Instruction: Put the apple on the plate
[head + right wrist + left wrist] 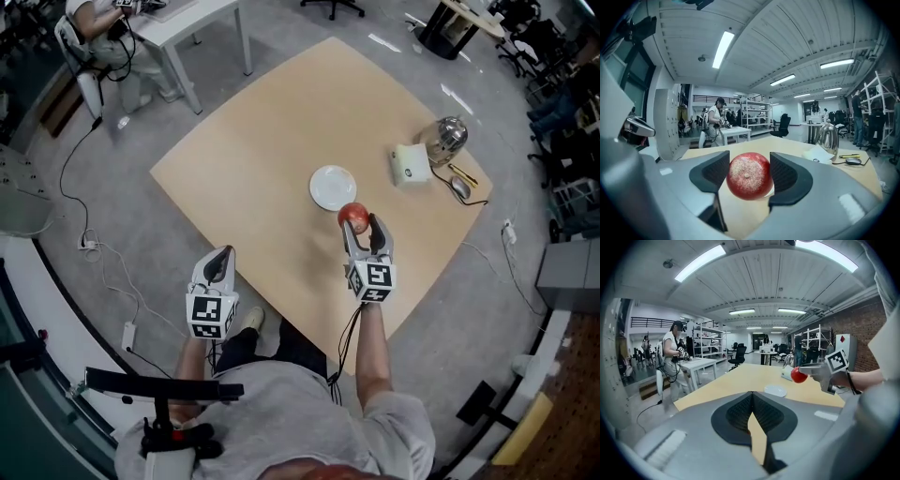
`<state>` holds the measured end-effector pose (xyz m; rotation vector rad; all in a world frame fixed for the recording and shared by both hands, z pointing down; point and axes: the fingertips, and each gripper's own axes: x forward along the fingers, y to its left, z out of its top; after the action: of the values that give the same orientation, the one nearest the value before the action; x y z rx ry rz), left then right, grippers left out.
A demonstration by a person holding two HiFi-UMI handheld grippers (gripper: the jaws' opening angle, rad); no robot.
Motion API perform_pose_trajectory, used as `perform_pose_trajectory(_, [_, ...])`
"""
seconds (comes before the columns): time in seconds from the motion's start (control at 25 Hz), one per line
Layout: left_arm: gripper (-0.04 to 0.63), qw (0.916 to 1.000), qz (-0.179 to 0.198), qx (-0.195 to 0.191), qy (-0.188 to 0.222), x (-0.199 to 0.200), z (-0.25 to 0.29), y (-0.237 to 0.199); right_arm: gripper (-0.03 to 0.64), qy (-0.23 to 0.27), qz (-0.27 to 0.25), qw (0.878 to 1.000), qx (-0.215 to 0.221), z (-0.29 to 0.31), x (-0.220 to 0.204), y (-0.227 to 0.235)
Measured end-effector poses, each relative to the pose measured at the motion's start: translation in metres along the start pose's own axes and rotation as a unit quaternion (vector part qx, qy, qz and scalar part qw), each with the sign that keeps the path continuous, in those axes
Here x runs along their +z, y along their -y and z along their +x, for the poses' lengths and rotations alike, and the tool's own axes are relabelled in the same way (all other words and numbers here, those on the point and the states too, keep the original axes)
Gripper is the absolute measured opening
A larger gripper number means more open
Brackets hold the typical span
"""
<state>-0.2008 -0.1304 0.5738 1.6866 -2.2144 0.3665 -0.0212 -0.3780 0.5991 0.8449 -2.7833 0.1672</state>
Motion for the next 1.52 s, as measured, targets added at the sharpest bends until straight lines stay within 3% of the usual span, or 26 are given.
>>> perform_pose_trajectory(0.68, [0.018, 0.9976, -0.018, 0.066, -0.014, -0.006, -0.012, -0.028, 0.273, -0.041, -0.016, 0.998, 0.045, 0.077, -0.033, -0.001])
perform_pose_trajectory(1.52, [0.018, 0.9968, -0.019, 0.071, -0.031, -0.016, -0.003, -0.037, 0.273, -0.094, -0.027, 0.994, 0.042, 0.134, -0.081, 0.012])
